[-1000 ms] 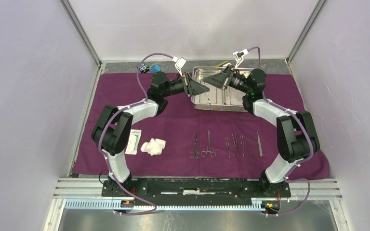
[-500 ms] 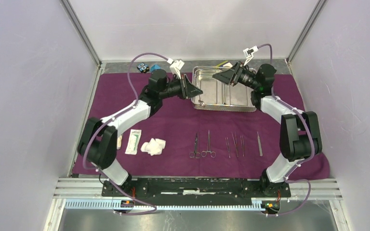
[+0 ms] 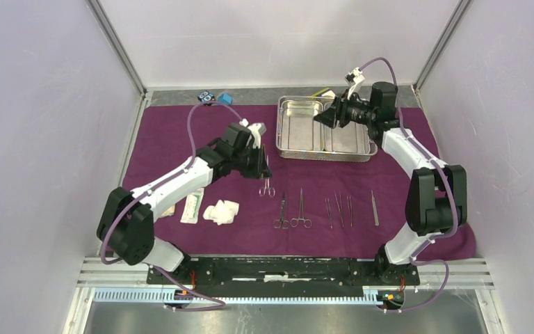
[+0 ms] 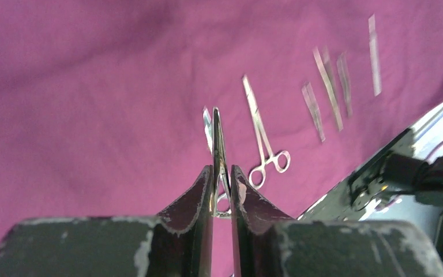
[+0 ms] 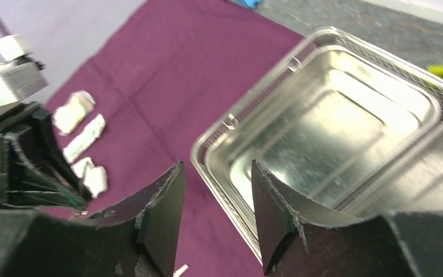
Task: Open and lay out the surgical kit
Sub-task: Place the medical item in the surgical kit.
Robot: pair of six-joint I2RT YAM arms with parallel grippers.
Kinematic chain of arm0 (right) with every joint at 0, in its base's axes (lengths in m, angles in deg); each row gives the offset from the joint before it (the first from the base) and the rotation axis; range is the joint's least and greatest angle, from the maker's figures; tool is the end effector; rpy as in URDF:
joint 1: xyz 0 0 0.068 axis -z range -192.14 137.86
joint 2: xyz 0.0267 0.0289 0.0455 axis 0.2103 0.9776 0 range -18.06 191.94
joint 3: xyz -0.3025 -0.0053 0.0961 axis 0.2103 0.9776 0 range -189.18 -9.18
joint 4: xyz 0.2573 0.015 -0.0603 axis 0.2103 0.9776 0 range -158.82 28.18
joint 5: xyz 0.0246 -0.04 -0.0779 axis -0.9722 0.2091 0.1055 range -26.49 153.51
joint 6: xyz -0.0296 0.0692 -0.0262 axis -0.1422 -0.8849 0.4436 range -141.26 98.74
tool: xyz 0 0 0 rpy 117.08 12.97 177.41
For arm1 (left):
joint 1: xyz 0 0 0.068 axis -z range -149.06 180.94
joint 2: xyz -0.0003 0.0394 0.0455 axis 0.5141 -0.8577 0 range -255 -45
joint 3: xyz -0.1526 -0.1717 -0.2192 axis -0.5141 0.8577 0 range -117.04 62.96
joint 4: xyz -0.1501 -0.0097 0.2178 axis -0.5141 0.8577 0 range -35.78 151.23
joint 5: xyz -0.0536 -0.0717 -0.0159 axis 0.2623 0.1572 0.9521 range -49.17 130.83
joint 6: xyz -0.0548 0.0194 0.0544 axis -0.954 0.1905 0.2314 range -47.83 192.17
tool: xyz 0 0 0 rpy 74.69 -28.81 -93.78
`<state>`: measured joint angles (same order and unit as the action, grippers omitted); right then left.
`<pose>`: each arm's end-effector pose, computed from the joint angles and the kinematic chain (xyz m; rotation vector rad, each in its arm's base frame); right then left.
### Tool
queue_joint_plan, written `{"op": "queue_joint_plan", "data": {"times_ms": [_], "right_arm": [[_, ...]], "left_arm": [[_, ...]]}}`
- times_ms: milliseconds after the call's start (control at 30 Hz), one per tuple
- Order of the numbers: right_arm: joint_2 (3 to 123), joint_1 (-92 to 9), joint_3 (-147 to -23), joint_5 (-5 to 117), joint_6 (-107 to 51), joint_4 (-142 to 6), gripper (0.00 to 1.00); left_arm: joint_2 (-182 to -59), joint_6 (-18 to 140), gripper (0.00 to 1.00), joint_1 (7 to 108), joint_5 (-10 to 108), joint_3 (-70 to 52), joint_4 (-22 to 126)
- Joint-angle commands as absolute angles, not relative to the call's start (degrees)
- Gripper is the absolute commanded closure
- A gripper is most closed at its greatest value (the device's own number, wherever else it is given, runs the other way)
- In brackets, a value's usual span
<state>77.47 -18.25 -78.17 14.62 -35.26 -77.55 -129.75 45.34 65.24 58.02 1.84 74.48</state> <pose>0.4047 0.0952 0.3283 -0.4720 1.8396 1.0363 0.2726 -0.2105 0.2809 0.3182 2.4441 -0.8526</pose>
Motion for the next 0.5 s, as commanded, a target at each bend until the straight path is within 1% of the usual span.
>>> {"op": "queue_joint_plan", "data": {"times_ms": [0,100,233,333,467], "right_arm": [[73.95,-14.95,-75.79,18.52,-22.83,-67.73,0.48],[71.38,-12.84,-74.45,19.52,-16.94,-64.15,0.49],[68.81,-12.49,-74.51,19.61,-8.95,-56.48,0.49],[65.87,-12.49,-72.12,21.24,-6.08,-55.84,0.49],[64.18,-12.45,-72.27,20.79,-3.44,-53.27,0.48]], "left_arm": [[-125.62,46.65,0.98,68.89,52.16,4.74,82.68],[-125.65,46.96,0.98,71.3,49.46,5.12,84.67],[-124.96,44.76,0.98,71.8,49.43,7.53,85.61],[-125.24,43.95,0.98,71.98,49.6,9.29,84.68],[-126.15,42.59,0.98,72.09,48.61,10.06,84.29]]}}
